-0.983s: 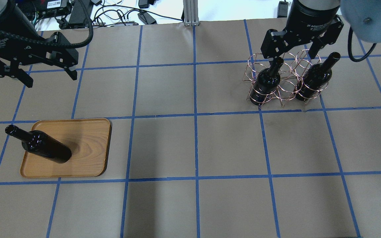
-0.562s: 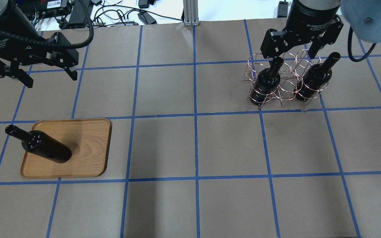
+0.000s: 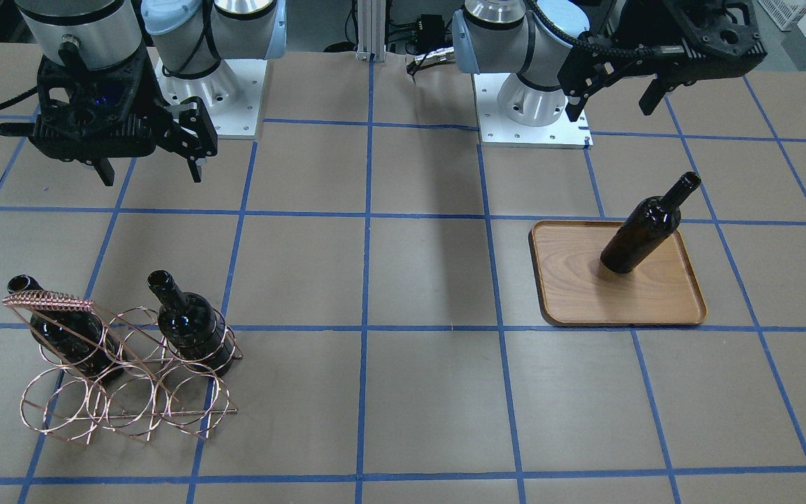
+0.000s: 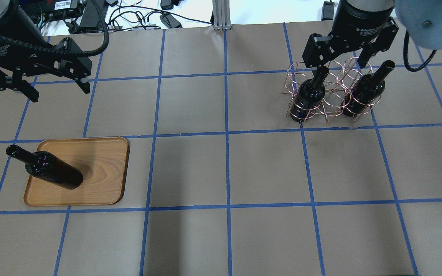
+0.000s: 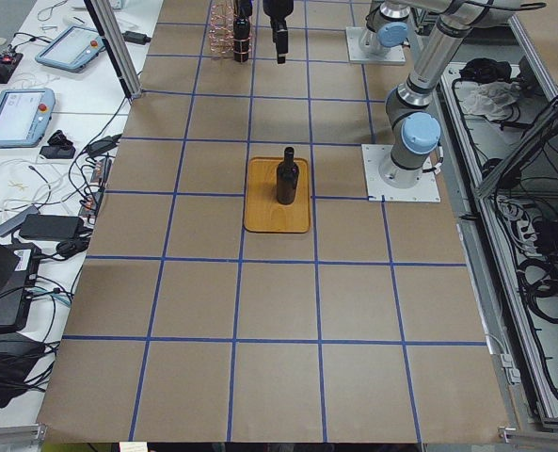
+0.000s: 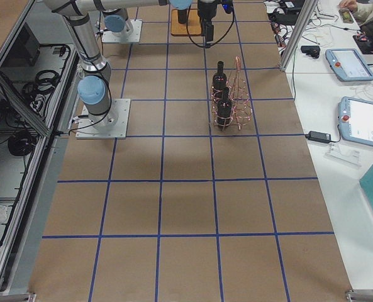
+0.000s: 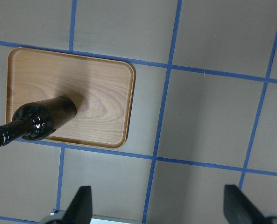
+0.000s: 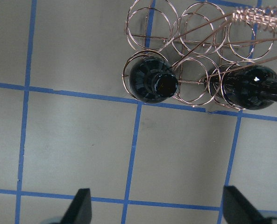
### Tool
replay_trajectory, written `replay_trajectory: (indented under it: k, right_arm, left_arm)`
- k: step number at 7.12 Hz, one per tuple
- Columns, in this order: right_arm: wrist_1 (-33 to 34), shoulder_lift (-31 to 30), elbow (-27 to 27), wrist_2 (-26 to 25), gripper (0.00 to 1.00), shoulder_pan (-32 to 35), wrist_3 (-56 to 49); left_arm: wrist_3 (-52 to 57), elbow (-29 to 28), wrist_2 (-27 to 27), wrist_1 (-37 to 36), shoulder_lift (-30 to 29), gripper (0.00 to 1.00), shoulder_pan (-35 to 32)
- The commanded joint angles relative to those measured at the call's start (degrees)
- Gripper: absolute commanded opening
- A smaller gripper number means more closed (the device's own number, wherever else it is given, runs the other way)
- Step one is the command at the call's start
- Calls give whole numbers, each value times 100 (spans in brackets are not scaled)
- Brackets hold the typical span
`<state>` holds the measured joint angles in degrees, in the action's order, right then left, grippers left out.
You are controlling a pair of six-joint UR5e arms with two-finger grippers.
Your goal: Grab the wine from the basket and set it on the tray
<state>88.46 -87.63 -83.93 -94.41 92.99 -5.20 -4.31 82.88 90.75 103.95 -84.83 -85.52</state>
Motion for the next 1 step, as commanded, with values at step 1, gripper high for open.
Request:
replay_trajectory:
  k: [1]
  right_arm:
    - [13,0,0,19,100,0,-7]
  left_arm:
    - [0,0,-4,2,-7,100,0]
